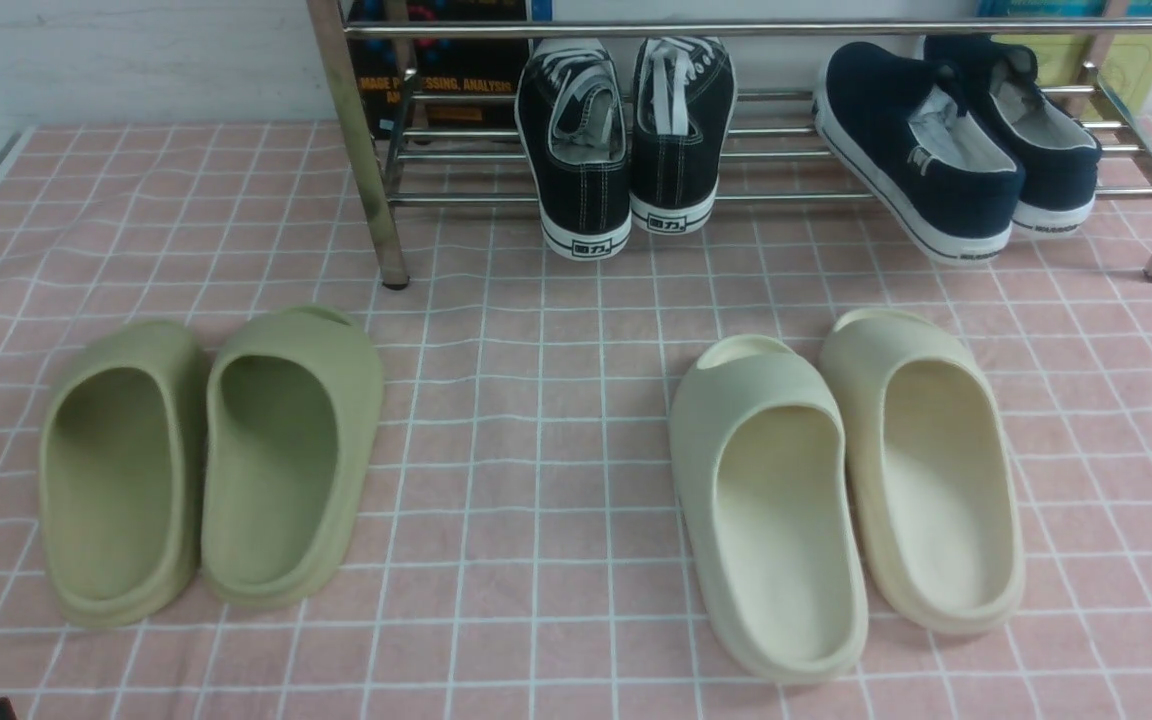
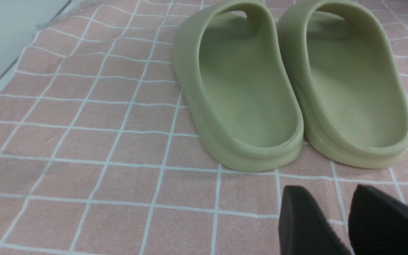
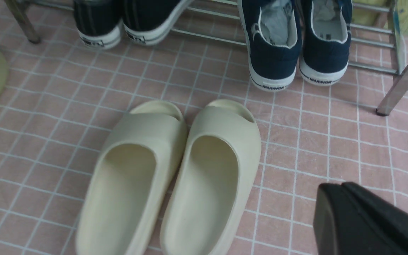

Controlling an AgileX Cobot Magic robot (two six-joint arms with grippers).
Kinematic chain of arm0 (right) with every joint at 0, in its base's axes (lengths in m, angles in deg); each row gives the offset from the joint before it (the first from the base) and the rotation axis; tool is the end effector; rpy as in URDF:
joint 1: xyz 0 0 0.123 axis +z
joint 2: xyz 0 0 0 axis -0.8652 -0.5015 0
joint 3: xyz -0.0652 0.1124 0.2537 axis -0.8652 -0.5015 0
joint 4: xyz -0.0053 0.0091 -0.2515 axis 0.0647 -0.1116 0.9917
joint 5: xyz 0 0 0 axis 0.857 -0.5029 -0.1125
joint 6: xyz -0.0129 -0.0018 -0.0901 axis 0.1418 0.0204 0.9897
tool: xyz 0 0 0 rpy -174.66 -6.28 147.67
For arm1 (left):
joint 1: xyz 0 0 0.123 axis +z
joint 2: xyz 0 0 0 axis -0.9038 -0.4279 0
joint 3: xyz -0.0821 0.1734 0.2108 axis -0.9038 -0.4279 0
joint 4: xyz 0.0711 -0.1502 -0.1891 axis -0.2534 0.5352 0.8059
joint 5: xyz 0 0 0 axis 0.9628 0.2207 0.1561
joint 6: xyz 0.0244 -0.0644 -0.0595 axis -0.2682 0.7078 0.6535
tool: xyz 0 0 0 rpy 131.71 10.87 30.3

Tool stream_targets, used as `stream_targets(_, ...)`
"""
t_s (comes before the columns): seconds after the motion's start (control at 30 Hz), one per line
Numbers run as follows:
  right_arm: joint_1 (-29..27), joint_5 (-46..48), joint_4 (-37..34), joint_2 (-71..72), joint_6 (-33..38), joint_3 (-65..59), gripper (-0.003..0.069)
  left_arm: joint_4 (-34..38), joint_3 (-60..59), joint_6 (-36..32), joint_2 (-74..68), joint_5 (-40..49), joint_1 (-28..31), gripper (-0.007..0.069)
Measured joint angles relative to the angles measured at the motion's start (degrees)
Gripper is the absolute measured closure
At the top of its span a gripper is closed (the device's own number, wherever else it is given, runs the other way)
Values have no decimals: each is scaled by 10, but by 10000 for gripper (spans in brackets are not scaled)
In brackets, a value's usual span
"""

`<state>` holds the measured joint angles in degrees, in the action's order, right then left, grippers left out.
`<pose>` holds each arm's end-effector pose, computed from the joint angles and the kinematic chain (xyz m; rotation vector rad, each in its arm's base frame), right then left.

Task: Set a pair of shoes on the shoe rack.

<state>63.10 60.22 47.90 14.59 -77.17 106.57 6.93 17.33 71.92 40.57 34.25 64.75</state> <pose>0.1098 0.0219 0.4162 -0.2162 2.0276 0.1818 0.0528 0.0048 0.1727 -0.0447 1.8597 0.0443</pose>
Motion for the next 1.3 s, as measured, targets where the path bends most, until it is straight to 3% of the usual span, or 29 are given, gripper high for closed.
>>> stream_targets(0.23,0,4,-34,102,0,-48,655,0,0,0,0,0,0,385)
stream_targets(0.4,0,59,-47,121,0,-56,652,0,0,0,0,0,0,385)
stream_targets(0.7,0,11,-21,123,6,-57,680,0,0,0,0,0,0,385)
stream_targets(0.83,0,-50,-14,131,24,-94,680,0,0,0,0,0,0,385)
stream_targets(0.93,0,-177,1,169,16,-194,680,0,0,0,0,0,0,385)
stream_targets(1.1,-16,-393,73,277,-56,-399,680,0,0,0,0,0,0,385)
stream_targets(1.3,-75,-430,98,384,-133,-555,680,0,0,0,0,0,0,385)
